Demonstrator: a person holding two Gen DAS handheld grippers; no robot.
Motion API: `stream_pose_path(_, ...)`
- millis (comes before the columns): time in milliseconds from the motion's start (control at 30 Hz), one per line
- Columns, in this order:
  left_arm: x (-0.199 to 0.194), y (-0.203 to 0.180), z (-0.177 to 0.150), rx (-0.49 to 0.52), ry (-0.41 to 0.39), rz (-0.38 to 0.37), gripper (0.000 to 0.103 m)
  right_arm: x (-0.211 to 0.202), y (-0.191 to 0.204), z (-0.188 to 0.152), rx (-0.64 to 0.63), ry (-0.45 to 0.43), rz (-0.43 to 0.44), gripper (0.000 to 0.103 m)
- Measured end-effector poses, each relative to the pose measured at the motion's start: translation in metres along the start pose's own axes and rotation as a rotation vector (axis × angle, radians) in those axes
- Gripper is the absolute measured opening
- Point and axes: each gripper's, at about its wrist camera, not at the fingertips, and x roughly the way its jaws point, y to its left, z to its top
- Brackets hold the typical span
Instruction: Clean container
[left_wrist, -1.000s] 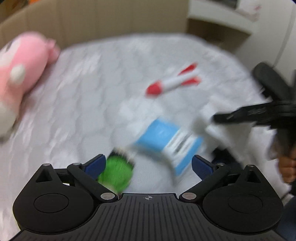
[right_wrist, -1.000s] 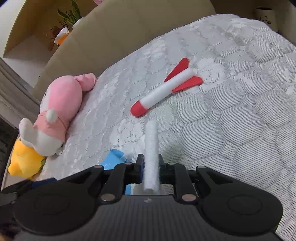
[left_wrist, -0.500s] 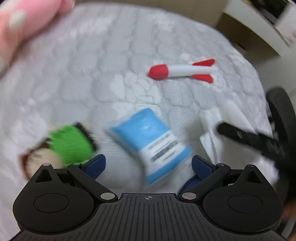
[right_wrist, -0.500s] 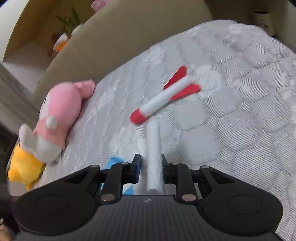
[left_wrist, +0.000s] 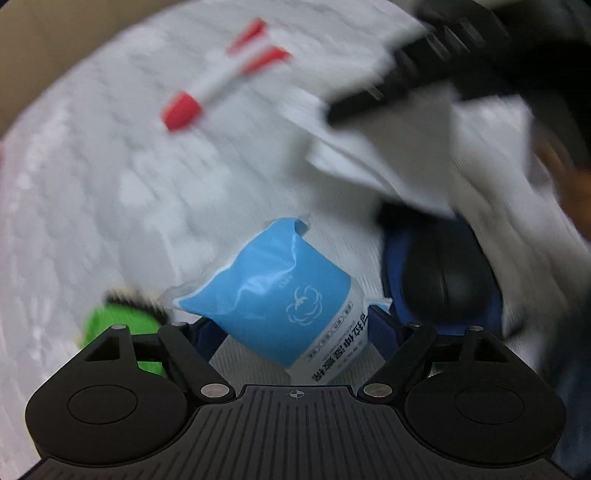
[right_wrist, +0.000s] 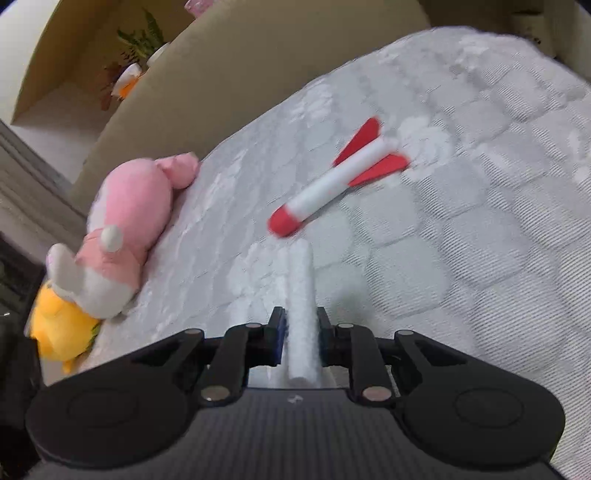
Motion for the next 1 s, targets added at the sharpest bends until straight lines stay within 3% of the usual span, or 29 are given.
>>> stream_pose_path(67, 0.001, 0.005, -0.011, -0.002, -0.021, -0.019, 0.091, 0.005, 0.003, -0.005, 0.039, 0.049, 0.081, 0.019)
stream_pose_path(100, 0.001, 0.010, -0.015, -0.033, -0.037, -0.010, 0.095, 0.008, 0.005, -0.008, 0.056, 0.077, 0.125, 0.019)
stream_pose_path(167, 0.002, 0.024, -0.019, -0.135, -0.062, -0.011, 0.095, 0.014, 0.014, -0.016, 0.046, 0.115, 0.162, 0.021)
stream_pose_path(233, -0.005, 0.034, -0.023, -0.262, -0.071, -0.010, 0.096, 0.019, 0.024, -0.022, -0.031, 0.134, 0.111, 0.024)
stream_pose_path(333, -0.023, 0.042, -0.039, -0.492, -0.041, 0.048, 0.099, 0.028, 0.036, -0.031, -0.146, 0.168, 0.017, 0.042)
stream_pose_path(367, -0.030, 0.042, -0.047, -0.539, -0.056, 0.053, 0.099, 0.031, 0.037, -0.034, -0.176, 0.182, -0.010, 0.042)
stream_pose_path(433, -0.035, 0.039, -0.054, -0.533, -0.096, 0.065, 0.100, 0.036, 0.044, -0.040, -0.245, 0.201, -0.064, 0.037)
stream_pose_path(500, -0.036, 0.028, -0.054, -0.437, -0.101, 0.123, 0.100, 0.037, 0.054, -0.048, -0.329, 0.210, -0.105, 0.023)
stream_pose_path(533, -0.035, 0.023, -0.053, -0.391, -0.102, 0.155, 0.100, 0.036, 0.060, -0.053, -0.371, 0.207, -0.122, 0.010)
stream_pose_path(600, -0.033, 0.019, -0.051, -0.332, -0.103, 0.176, 0.100, 0.030, 0.071, -0.062, -0.418, 0.184, -0.124, 0.009)
stream_pose_path(667, -0.034, 0.017, -0.053, -0.334, -0.107, 0.135, 0.100, 0.017, 0.078, -0.060, -0.358, 0.146, -0.031, 0.008)
stream_pose_path(767, -0.036, 0.019, -0.060, -0.368, -0.100, 0.081, 0.101, 0.005, 0.078, -0.050, -0.149, 0.122, 0.218, 0.008)
stream_pose_path(833, -0.033, 0.020, -0.064, -0.387, -0.081, 0.069, 0.101, 0.011, 0.079, -0.050, -0.084, 0.141, 0.299, 0.008)
stream_pose_path(1000, -0.026, 0.028, -0.063, -0.424, -0.058, 0.045, 0.101, 0.045, 0.082, -0.066, -0.252, 0.209, 0.040, 0.007)
